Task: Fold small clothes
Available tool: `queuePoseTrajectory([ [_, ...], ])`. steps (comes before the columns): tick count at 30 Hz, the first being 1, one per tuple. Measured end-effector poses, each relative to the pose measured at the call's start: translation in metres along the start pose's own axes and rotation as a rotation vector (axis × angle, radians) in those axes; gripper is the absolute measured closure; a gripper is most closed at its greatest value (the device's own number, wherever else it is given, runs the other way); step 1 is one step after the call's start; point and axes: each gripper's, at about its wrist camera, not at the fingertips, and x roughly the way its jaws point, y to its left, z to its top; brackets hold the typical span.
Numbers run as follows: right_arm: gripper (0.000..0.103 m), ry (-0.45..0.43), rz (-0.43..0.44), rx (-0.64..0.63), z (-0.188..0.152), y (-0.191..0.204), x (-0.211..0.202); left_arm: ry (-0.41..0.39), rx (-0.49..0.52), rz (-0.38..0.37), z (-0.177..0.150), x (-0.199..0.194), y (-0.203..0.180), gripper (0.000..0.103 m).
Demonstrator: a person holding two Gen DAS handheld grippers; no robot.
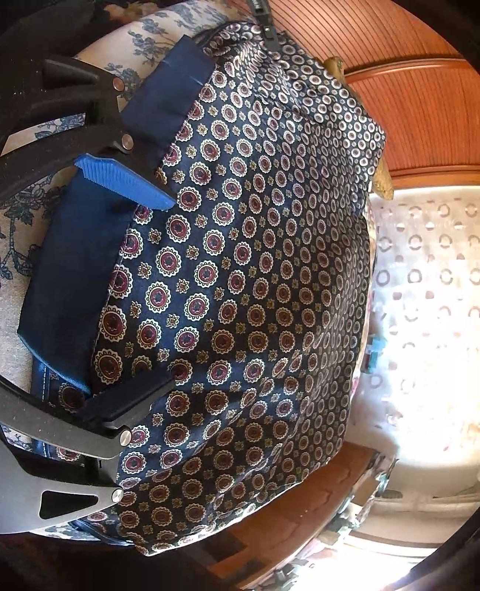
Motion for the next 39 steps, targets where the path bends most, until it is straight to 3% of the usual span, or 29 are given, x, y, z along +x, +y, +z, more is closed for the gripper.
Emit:
queuePoseTrajectory([
  [10, 0.012, 0.001, 0.033, 0.006, -0.005, -0.008, -0.007, -0.12, 0.09, -0.087, 0.047, -0.019, -0.058, 0.103],
  [13, 0.012, -0.03, 0.04, 0.012, -0.012, -0.017, -0.017, -0.128, 0.115, -0.118, 0.058, -0.017, -0.078, 0.103],
  [19, 0.012, -0.152, -0.034, 0.052, -0.028, -0.044, -0.043, -0.16, 0.191, -0.177, 0.084, -0.002, -0.129, 0.103],
  [24, 0.012, -0.168, -0.088, 0.076, -0.038, -0.067, -0.055, -0.151, 0.242, -0.267, 0.106, 0.013, -0.177, 0.103],
  [32, 0.012, -0.194, -0.061, 0.171, -0.048, -0.107, -0.074, -0.137, 0.366, -0.356, 0.135, 0.023, -0.251, 0.103],
  [38, 0.012, -0.201, -0.038, 0.215, -0.051, -0.123, -0.085, -0.086, 0.379, -0.406, 0.142, 0.031, -0.278, 0.102],
  [39, 0.012, -0.202, -0.039, 0.217, -0.053, -0.125, -0.086, -0.067, 0.387, -0.402, 0.142, 0.035, -0.28, 0.098],
])
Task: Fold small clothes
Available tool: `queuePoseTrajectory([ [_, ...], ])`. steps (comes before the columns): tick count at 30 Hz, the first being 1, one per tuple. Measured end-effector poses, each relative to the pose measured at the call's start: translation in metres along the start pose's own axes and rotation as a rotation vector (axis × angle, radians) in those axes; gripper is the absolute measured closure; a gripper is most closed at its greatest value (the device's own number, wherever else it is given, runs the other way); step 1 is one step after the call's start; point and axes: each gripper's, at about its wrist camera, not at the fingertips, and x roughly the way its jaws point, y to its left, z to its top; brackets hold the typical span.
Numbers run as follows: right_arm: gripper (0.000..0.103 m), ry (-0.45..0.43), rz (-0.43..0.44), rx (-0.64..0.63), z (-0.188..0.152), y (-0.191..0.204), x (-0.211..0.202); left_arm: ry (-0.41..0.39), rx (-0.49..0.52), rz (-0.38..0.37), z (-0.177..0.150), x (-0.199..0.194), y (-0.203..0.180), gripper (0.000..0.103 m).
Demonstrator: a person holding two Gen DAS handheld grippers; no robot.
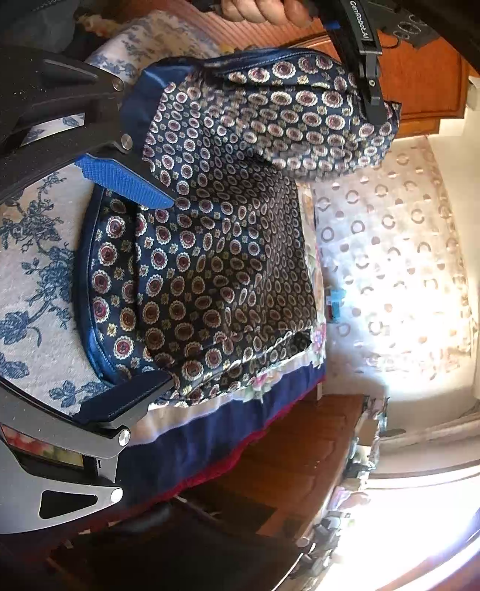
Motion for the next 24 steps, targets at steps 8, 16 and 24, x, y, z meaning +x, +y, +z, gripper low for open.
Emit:
queuePoseTrajectory([
  [8, 0.012, 0.011, -0.013, 0.0, 0.001, -0.012, 0.003, 0.076, -0.022, 0.038, -0.02, 0.015, 0.014, 0.07],
  [16, 0.012, 0.027, 0.009, -0.008, 0.009, -0.005, 0.015, 0.11, -0.072, 0.144, -0.057, -0.002, 0.05, 0.068],
  [24, 0.016, 0.052, 0.022, -0.065, 0.033, 0.01, 0.041, 0.119, -0.132, 0.204, -0.093, -0.022, 0.078, 0.068],
])
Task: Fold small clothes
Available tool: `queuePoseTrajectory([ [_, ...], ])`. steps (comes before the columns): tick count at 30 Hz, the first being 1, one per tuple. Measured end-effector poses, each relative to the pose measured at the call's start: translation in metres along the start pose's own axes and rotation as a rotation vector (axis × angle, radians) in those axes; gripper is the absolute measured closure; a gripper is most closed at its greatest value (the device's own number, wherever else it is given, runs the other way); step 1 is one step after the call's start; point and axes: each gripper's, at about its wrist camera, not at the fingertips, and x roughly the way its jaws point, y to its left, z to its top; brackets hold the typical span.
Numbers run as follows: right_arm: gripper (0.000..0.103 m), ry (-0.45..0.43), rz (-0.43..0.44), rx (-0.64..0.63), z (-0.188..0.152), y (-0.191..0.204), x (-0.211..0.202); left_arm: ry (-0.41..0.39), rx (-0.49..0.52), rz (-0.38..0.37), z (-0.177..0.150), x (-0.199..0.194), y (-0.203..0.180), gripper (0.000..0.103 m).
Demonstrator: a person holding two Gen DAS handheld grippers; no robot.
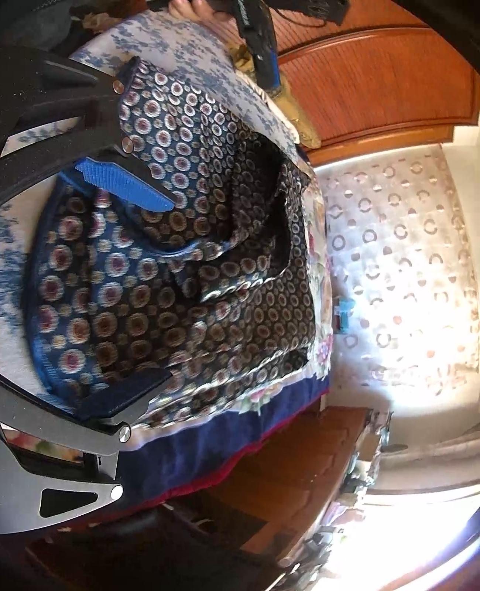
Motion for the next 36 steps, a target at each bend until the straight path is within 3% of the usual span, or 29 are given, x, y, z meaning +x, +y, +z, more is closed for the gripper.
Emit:
queuePoseTrajectory([
  [8, 0.023, 0.084, 0.022, -0.094, 0.029, 0.014, 0.044, -0.014, -0.026, 0.022, -0.014, -0.007, 0.014, 0.068],
  [15, 0.039, 0.164, 0.019, -0.147, 0.034, 0.024, 0.074, -0.019, -0.046, 0.026, -0.026, -0.009, 0.019, 0.068],
  [19, 0.064, 0.167, 0.016, -0.171, 0.036, 0.03, 0.078, -0.014, -0.048, 0.024, -0.031, -0.007, 0.02, 0.068],
  [23, 0.072, 0.18, 0.004, -0.204, 0.035, 0.036, 0.082, -0.006, -0.048, 0.022, -0.035, -0.003, 0.019, 0.068],
  [27, 0.097, 0.193, -0.001, -0.188, 0.035, 0.035, 0.088, -0.003, -0.046, 0.02, -0.039, -0.002, 0.017, 0.068],
  [30, 0.101, 0.167, 0.01, -0.189, 0.035, 0.035, 0.081, 0.0, -0.046, 0.02, -0.039, 0.0, 0.016, 0.068],
  [36, 0.102, -0.006, 0.027, -0.174, 0.043, 0.041, 0.027, -0.009, -0.041, 0.015, -0.039, -0.003, 0.013, 0.068],
])
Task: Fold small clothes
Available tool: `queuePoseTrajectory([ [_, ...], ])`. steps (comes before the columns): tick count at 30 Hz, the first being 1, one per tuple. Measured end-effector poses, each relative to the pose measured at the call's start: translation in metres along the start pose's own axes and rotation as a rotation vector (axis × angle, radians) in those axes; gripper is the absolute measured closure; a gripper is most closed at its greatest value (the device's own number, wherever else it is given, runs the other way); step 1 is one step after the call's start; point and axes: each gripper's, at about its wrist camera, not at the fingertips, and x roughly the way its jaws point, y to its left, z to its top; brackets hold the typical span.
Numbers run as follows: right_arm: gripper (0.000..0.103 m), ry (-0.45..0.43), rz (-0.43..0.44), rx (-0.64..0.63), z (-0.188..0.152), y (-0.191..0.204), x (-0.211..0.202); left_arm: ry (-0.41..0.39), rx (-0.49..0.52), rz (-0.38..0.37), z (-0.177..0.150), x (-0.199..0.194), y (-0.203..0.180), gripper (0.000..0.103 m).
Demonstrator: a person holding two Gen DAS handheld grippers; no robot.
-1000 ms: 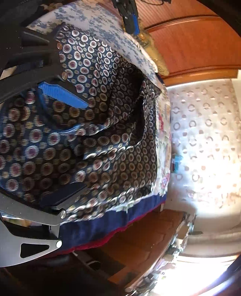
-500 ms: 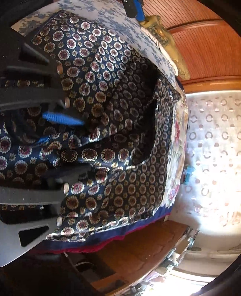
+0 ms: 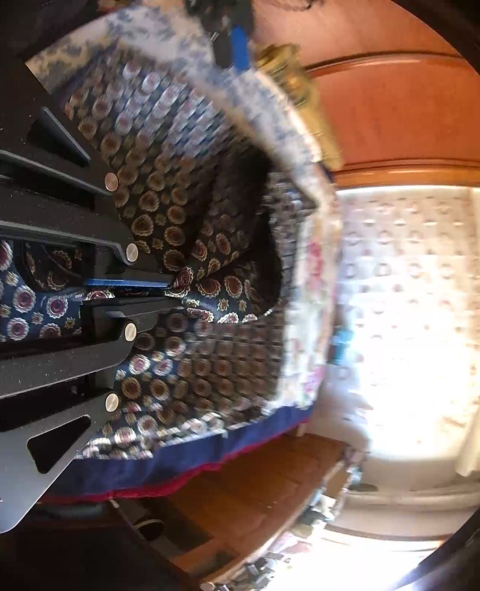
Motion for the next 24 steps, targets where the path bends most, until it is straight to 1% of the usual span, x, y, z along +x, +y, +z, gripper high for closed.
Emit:
queuePoseTrajectory([
  [3, 0.102, -0.049, -0.013, 0.002, 0.001, -0.001, -0.023, -0.003, 0.007, -0.003, 0.0, -0.001, -0.003, 0.068],
  [7, 0.102, -0.059, -0.036, 0.008, -0.003, -0.009, -0.039, -0.003, 0.014, -0.002, 0.0, 0.0, -0.005, 0.068],
  [13, 0.102, -0.021, -0.087, 0.051, -0.019, -0.037, -0.042, -0.008, 0.021, 0.0, 0.001, 0.0, -0.008, 0.068],
  [21, 0.101, 0.037, -0.127, 0.055, -0.035, -0.046, -0.029, -0.01, 0.032, 0.002, 0.001, 0.001, -0.013, 0.068],
  [24, 0.101, 0.057, -0.129, 0.066, -0.04, -0.049, -0.022, -0.008, 0.033, 0.006, 0.001, 0.002, -0.013, 0.068],
])
